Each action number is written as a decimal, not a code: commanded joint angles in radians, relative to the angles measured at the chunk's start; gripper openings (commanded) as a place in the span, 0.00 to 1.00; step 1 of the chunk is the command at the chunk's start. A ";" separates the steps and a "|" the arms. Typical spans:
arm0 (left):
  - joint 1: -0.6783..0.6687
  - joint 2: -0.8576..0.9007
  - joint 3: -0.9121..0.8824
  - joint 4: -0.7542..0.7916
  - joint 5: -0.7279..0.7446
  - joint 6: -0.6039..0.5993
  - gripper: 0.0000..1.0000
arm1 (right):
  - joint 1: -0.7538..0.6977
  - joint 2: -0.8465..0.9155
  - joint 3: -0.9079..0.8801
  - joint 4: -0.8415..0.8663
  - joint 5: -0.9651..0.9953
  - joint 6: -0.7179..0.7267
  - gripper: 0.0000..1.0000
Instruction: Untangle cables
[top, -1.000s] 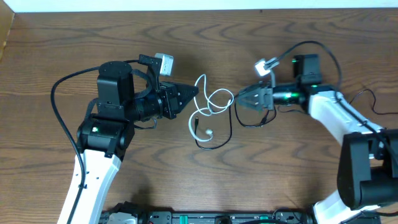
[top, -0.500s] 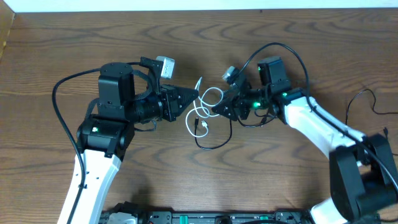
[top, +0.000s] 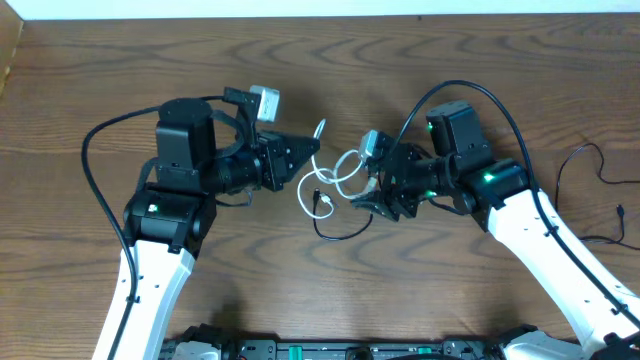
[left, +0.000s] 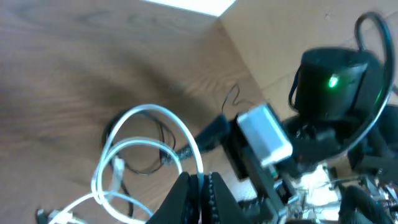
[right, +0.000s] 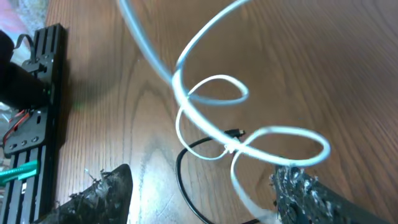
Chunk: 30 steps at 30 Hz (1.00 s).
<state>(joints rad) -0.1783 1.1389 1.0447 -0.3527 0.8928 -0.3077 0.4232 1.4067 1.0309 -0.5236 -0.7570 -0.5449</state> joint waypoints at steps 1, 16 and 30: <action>0.002 0.004 0.006 0.060 0.046 -0.066 0.08 | 0.003 -0.012 0.002 0.008 0.032 -0.025 0.69; 0.002 0.004 0.006 0.109 0.057 -0.072 0.08 | 0.004 -0.057 0.002 0.092 0.313 0.117 0.73; 0.002 0.004 0.006 0.227 0.069 -0.249 0.08 | 0.004 -0.106 0.002 0.145 0.008 0.024 0.83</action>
<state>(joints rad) -0.1783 1.1389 1.0443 -0.1398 0.9417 -0.4805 0.4232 1.3045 1.0306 -0.3817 -0.7029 -0.4923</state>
